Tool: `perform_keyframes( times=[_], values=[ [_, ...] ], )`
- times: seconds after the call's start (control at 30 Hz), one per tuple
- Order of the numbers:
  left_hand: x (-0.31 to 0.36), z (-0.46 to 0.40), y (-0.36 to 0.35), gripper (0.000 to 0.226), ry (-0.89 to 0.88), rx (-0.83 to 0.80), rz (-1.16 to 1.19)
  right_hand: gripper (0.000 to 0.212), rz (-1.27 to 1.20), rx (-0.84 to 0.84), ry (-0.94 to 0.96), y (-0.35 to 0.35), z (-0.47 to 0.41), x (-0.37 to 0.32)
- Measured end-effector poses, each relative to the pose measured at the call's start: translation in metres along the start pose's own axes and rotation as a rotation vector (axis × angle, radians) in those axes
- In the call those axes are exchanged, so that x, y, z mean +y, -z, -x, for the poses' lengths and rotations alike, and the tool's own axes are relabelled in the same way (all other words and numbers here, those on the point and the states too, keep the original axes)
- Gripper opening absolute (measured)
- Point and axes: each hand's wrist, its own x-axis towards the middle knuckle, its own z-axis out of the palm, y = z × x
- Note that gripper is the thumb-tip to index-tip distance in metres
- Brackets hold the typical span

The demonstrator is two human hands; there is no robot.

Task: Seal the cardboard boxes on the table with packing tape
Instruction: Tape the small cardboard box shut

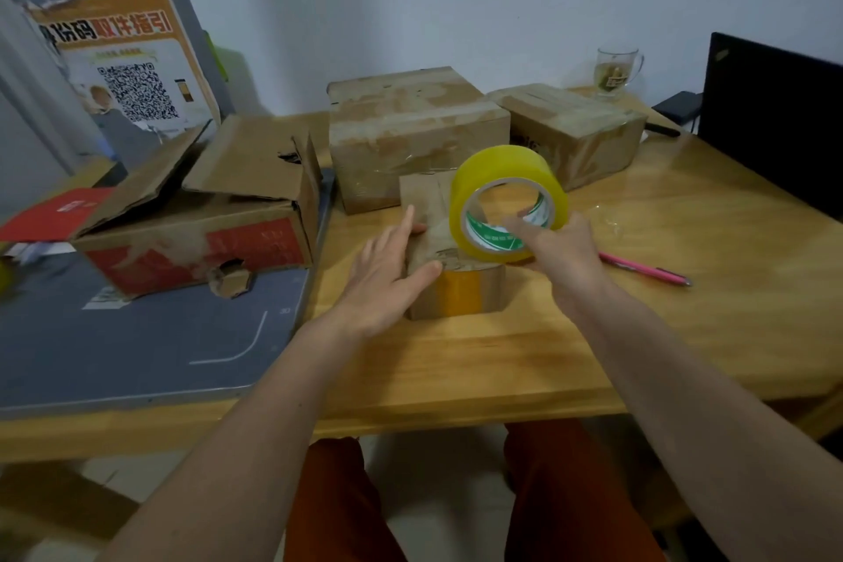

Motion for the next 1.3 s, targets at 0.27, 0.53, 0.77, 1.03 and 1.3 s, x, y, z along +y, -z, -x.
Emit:
perform_keyframes(
  times=[0.27, 0.53, 0.77, 1.03, 1.3],
  values=[
    [0.03, -0.024, -0.01, 0.106, -0.126, 0.041, -0.232, 0.022, 0.009, -0.035, -0.051, 0.004, -0.008, -0.002],
    [0.028, -0.024, -0.011, 0.137, 0.038, -0.041, -0.214, 0.016, 0.042, -0.081, -0.05, 0.039, -0.015, -0.013],
    [0.031, -0.022, -0.012, 0.135, 0.053, -0.049, -0.248, 0.034, -0.022, -0.094, -0.167, 0.056, -0.02, 0.011],
    [0.052, -0.014, -0.012, 0.08, -0.126, -0.122, -0.626, 0.03, -0.162, -0.097, -0.213, 0.052, -0.021, 0.035],
    [0.068, 0.0, -0.037, 0.062, -0.142, -0.032, -0.664, 0.028, -0.178, -0.041, -0.224, 0.048, -0.022, 0.037]
  ],
)
